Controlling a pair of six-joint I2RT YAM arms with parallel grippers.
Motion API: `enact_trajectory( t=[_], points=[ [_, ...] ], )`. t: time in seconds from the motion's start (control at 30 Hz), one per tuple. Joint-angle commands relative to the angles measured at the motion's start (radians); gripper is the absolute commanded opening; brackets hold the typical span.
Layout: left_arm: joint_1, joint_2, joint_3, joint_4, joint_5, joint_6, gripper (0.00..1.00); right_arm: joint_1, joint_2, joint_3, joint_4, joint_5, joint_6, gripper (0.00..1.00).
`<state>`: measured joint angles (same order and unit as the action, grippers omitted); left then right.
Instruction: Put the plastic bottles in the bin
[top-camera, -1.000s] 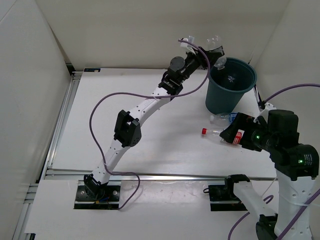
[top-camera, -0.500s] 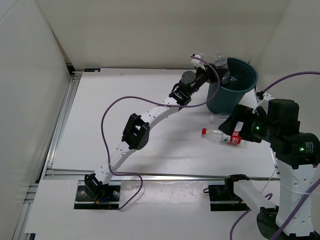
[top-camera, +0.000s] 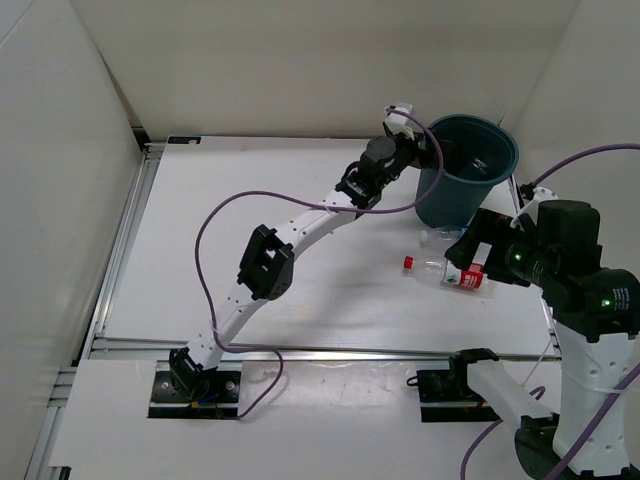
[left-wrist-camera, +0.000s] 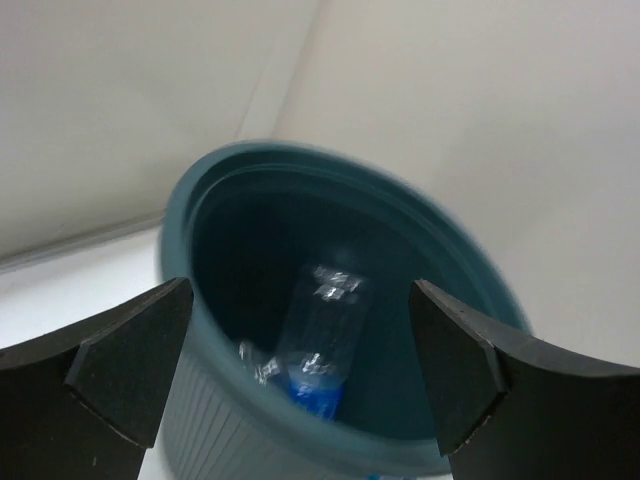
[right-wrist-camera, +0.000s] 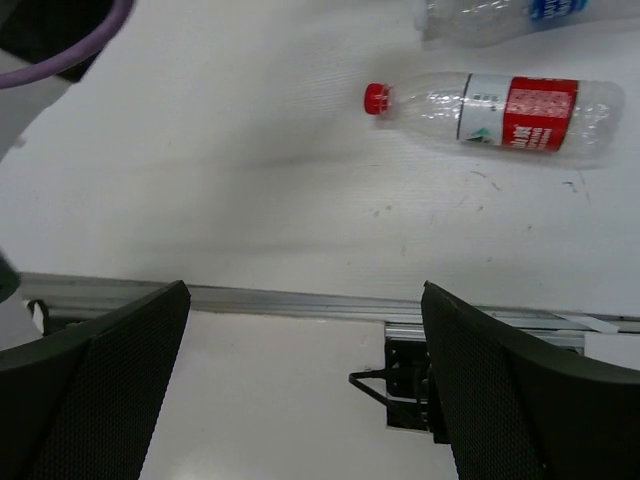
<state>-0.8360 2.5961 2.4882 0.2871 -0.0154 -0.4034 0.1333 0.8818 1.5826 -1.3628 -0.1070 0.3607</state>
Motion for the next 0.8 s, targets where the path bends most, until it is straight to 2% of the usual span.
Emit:
enact_trajectory(
  t=[0.0,0.07,0.13,0.17,0.2,0.23,0.27,0.37,0.4,0.47,0.5,0.6,0.67,0.7,0.77],
  points=[
    [0.017,-0.274,-0.09,-0.139,-0.087,0.057,1.0,0.005,-0.017,-0.002,-0.093,0.111,0.001,1.0],
    [0.035,-0.368,-0.219,-0.216,-0.112,0.057,1.0,0.017,-0.017,-0.044,-0.093,0.165,0.001,1.0],
    [0.057,-0.534,-0.338,-0.308,-0.133,0.023,1.0,0.06,0.0,-0.12,-0.093,0.229,0.055,1.0],
    [0.057,-0.595,-0.491,-0.327,-0.145,0.023,1.0,0.077,0.015,-0.143,-0.093,0.265,0.104,1.0],
    [0.057,-0.726,-0.571,-0.341,-0.158,0.047,1.0,0.095,0.032,-0.165,-0.093,0.291,0.122,1.0],
    [0.045,-0.79,-0.651,-0.354,-0.206,0.064,1.0,0.15,0.066,-0.186,-0.093,0.338,0.138,1.0],
    [0.025,-0.851,-0.795,-0.383,-0.24,0.084,1.0,0.19,0.083,-0.237,-0.078,0.381,0.156,1.0],
    [0.005,-1.077,-0.993,-0.446,-0.331,0.136,1.0,0.372,0.156,-0.314,-0.033,0.569,0.218,1.0],
    [0.005,-1.126,-1.021,-0.5,-0.343,0.136,1.0,0.449,0.216,-0.314,-0.007,0.598,0.218,1.0],
    [0.005,-1.243,-1.078,-0.545,-0.373,0.136,1.0,0.503,0.311,-0.288,-0.022,0.624,0.228,1.0],
    [0.005,-1.274,-1.092,-0.56,-0.383,0.15,1.0,0.591,0.409,-0.253,-0.031,0.644,0.219,1.0],
    [0.005,-1.358,-1.141,-0.597,-0.431,0.161,1.0,0.789,0.608,-0.234,-0.05,0.902,0.179,1.0],
    [0.017,-1.393,-1.163,-0.62,-0.431,0.173,1.0,0.857,0.675,-0.274,0.0,0.996,0.091,1.0],
    [0.029,-1.403,-1.183,-0.62,-0.431,0.173,1.0,0.858,0.727,-0.295,0.045,1.032,-0.025,1.0],
    [0.046,-1.419,-1.198,-0.647,-0.422,0.16,1.0,0.858,0.778,-0.315,0.112,1.018,-0.089,1.0]
  ],
)
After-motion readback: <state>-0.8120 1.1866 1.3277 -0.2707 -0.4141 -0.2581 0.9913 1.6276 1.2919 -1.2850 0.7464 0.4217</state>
